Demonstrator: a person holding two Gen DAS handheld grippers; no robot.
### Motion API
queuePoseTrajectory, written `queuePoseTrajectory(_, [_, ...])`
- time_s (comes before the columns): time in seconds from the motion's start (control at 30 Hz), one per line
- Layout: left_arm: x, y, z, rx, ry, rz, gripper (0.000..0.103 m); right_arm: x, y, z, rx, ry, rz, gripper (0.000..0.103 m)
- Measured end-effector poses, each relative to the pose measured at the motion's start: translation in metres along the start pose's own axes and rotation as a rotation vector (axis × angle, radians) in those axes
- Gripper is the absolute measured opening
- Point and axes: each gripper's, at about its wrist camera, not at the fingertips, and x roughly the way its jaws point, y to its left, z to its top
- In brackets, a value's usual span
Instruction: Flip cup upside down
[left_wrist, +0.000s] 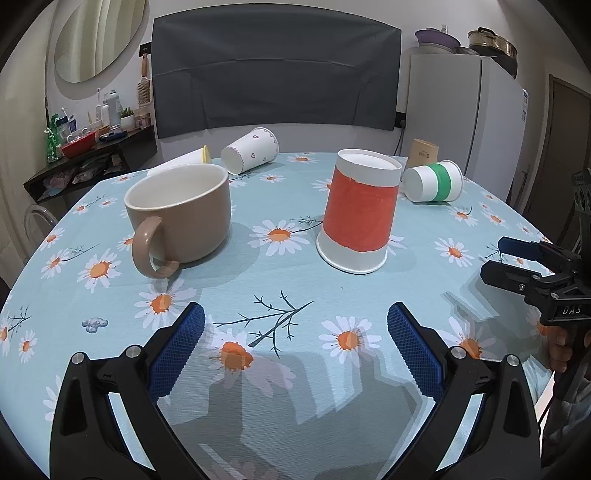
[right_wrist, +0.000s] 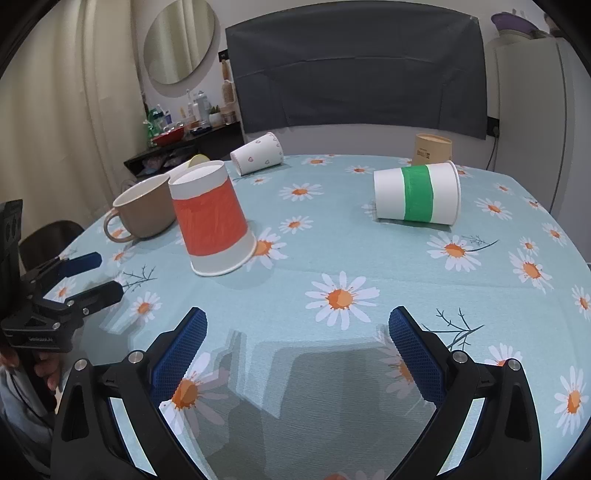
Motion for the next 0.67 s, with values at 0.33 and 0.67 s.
queuePoseTrajectory(0.33, [0.0009, 0.0004, 0.0007, -0.007, 0.002, -0.001, 0.097, -0.0010, -0.0005, 0.0004, 0.006, -0.003, 0.003, 0.095])
queuePoseTrajectory(0.67, [0.0014, 0.0017, 0.0012, -0.014, 0.006, -0.007, 0.097, -0.0010, -0.0001, 0.0006, 0.004, -0.002, 0.004, 0.095])
